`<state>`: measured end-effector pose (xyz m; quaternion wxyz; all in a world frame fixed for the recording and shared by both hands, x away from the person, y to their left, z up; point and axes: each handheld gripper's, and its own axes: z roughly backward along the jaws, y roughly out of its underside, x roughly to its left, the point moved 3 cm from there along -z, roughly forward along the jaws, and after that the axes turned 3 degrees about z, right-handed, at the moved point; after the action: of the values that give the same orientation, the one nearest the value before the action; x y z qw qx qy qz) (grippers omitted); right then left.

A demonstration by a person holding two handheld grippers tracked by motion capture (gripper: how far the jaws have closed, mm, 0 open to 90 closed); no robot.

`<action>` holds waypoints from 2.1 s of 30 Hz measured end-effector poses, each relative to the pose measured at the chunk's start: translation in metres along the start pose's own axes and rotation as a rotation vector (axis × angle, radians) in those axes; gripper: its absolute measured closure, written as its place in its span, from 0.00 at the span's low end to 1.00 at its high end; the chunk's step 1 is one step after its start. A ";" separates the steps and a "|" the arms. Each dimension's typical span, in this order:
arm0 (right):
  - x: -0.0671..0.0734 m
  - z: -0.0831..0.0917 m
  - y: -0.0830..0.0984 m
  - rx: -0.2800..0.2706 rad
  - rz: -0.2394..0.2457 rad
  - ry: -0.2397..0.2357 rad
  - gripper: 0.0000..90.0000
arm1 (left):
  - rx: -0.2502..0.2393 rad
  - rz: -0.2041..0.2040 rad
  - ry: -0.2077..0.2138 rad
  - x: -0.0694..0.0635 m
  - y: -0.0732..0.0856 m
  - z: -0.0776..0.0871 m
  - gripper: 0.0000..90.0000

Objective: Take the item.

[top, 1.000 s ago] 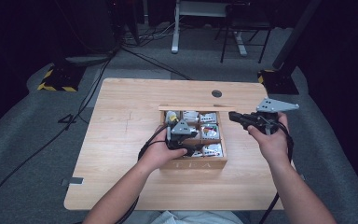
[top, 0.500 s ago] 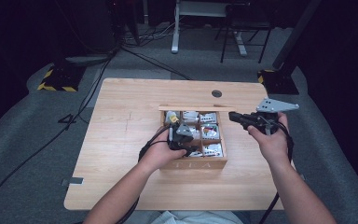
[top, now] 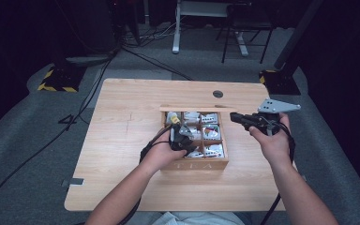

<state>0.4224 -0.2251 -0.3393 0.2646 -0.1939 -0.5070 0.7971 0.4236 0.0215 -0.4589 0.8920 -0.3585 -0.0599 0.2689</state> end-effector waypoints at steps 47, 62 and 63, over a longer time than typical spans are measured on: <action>-0.001 0.000 -0.002 0.005 -0.002 -0.002 1.00 | -0.177 -0.060 0.065 -0.006 -0.019 0.049 1.00; -0.001 0.000 -0.002 0.006 -0.002 -0.001 1.00 | -0.269 -0.063 0.088 -0.011 -0.022 0.076 1.00; -0.001 0.000 -0.002 0.006 -0.002 -0.001 1.00 | -0.269 -0.063 0.088 -0.011 -0.022 0.076 1.00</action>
<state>0.4236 -0.2248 -0.3376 0.2659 -0.1922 -0.5047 0.7985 0.4014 0.0487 -0.3870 0.8458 -0.4840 -0.0673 0.2142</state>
